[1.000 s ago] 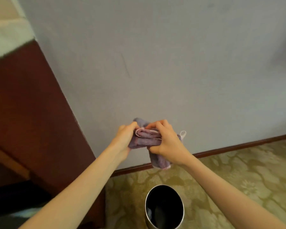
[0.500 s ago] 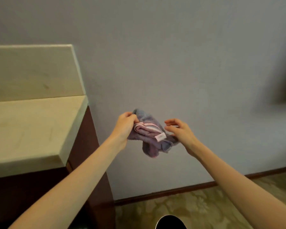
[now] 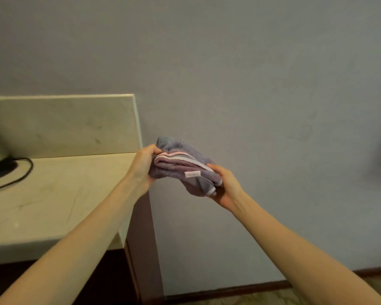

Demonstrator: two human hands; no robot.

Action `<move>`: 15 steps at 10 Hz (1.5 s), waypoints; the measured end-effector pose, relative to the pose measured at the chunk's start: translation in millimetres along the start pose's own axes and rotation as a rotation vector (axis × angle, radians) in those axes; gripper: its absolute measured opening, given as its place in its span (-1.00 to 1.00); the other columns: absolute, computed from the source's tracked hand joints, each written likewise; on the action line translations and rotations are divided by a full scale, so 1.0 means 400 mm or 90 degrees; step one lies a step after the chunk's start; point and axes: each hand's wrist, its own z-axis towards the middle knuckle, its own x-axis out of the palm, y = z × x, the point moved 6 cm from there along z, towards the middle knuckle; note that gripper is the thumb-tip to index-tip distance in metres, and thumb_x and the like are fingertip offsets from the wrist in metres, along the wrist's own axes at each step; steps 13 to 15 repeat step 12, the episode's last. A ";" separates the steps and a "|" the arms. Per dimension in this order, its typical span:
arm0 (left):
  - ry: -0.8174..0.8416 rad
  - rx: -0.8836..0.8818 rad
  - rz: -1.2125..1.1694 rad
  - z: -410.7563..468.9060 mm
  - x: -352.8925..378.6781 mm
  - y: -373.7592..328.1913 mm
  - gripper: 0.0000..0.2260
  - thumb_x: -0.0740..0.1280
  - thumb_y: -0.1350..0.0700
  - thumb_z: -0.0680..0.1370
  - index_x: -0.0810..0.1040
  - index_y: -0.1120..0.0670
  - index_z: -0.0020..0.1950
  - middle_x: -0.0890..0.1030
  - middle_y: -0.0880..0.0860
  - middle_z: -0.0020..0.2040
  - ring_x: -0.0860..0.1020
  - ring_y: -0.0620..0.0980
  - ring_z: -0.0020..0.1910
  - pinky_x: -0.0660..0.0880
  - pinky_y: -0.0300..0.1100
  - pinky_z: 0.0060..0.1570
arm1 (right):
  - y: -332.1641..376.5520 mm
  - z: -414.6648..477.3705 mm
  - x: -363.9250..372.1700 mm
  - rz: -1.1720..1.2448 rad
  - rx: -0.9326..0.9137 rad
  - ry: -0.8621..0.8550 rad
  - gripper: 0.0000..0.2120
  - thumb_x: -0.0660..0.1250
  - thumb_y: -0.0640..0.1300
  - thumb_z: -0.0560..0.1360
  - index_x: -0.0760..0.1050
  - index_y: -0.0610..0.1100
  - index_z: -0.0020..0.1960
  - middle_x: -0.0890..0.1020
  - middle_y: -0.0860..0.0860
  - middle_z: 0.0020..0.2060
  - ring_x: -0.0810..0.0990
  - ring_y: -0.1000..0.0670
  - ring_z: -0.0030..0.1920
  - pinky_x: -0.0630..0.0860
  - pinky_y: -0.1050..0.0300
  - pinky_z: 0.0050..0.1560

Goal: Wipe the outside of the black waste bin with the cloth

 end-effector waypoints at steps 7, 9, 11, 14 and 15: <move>-0.499 0.190 0.403 0.200 -0.647 -0.156 -0.71 0.22 0.28 0.53 0.37 0.28 0.24 0.53 0.31 0.16 0.52 0.21 0.10 0.44 0.02 0.11 | -0.065 0.416 0.428 -0.380 -0.128 -0.007 -0.53 0.31 -0.33 0.45 0.20 -0.20 0.28 0.44 -0.13 -0.03 0.47 -0.05 -0.09 0.44 0.13 -0.19; -0.521 0.216 0.599 0.195 -0.680 -0.149 -0.77 0.24 0.28 0.51 0.47 0.26 0.15 0.58 0.28 0.13 0.53 0.22 0.11 0.39 -0.01 0.07 | -0.121 0.443 0.433 -0.601 -0.233 0.024 -0.77 0.32 -0.34 0.41 0.49 -0.19 0.06 0.58 -0.10 -0.10 0.51 -0.03 -0.09 0.42 0.15 -0.14; -0.531 0.260 0.789 0.147 -0.643 -0.195 -0.76 0.20 0.27 0.54 0.53 0.32 0.15 0.55 0.35 0.14 0.48 0.29 0.14 0.39 0.06 0.13 | -0.119 0.415 0.406 -0.641 -0.239 0.062 -0.69 0.31 -0.20 0.48 0.53 -0.15 0.21 0.59 -0.08 -0.04 0.52 -0.02 -0.07 0.45 0.14 -0.05; -0.526 0.358 0.746 0.118 -0.569 -0.222 -0.79 0.20 0.27 0.54 0.55 0.29 0.09 0.56 0.30 0.10 0.49 0.24 0.10 0.35 -0.01 0.10 | -0.105 0.392 0.368 -0.642 -0.191 0.061 -0.67 0.32 -0.18 0.48 0.52 -0.14 0.24 0.57 -0.07 0.00 0.53 -0.03 0.01 0.43 0.18 0.00; -0.526 0.358 0.746 0.118 -0.569 -0.222 -0.79 0.20 0.27 0.54 0.55 0.29 0.09 0.56 0.30 0.10 0.49 0.24 0.10 0.35 -0.01 0.10 | -0.105 0.392 0.368 -0.642 -0.191 0.061 -0.67 0.32 -0.18 0.48 0.52 -0.14 0.24 0.57 -0.07 0.00 0.53 -0.03 0.01 0.43 0.18 0.00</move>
